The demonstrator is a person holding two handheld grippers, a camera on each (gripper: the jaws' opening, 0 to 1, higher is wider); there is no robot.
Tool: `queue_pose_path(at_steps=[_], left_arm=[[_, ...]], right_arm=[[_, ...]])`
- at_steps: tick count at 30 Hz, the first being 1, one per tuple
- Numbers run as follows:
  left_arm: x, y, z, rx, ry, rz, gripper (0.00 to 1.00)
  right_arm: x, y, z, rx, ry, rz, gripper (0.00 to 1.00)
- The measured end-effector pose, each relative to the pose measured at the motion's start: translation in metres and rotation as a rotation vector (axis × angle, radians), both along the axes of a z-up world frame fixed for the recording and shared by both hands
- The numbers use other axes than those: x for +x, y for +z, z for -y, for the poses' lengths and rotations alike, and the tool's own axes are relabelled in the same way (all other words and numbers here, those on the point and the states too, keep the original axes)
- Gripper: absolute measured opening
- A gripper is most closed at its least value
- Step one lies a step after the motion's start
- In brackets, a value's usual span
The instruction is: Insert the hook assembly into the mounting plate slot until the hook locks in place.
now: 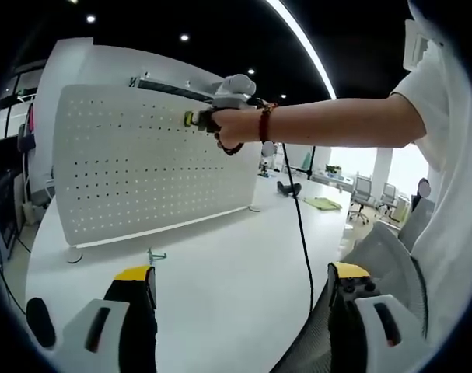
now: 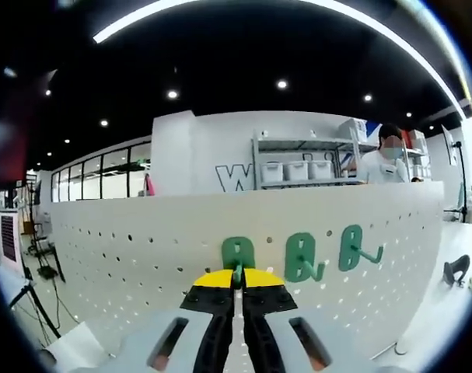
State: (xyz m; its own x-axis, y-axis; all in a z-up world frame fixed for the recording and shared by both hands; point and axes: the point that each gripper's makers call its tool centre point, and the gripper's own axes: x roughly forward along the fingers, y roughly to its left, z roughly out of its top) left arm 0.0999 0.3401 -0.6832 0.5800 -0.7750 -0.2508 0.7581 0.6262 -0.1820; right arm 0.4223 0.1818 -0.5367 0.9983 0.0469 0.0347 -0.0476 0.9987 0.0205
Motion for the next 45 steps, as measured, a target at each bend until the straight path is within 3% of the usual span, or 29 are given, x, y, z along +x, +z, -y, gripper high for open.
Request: queue_pose_path(at_steps=[12, 21, 29, 45], left_arm=[[0.0, 0.002, 0.002, 0.003, 0.0, 0.003, 0.94], [0.0, 0.005, 0.006, 0.002, 0.006, 0.008, 0.93], [0.008, 0.006, 0.0, -0.015, 0.062, -0.011, 0.9], [0.01, -0.001, 0.005, -0.015, 0.093, -0.036, 0.88]], right_arm=[[-0.01, -0.004, -0.002, 0.015, 0.073, -0.027, 0.12], [-0.025, -0.008, 0.001, 0.009, 0.089, -0.037, 0.14], [-0.043, -0.011, -0.001, 0.008, 0.116, -0.031, 0.15], [-0.088, -0.05, -0.003, 0.027, 0.18, -0.079, 0.18]])
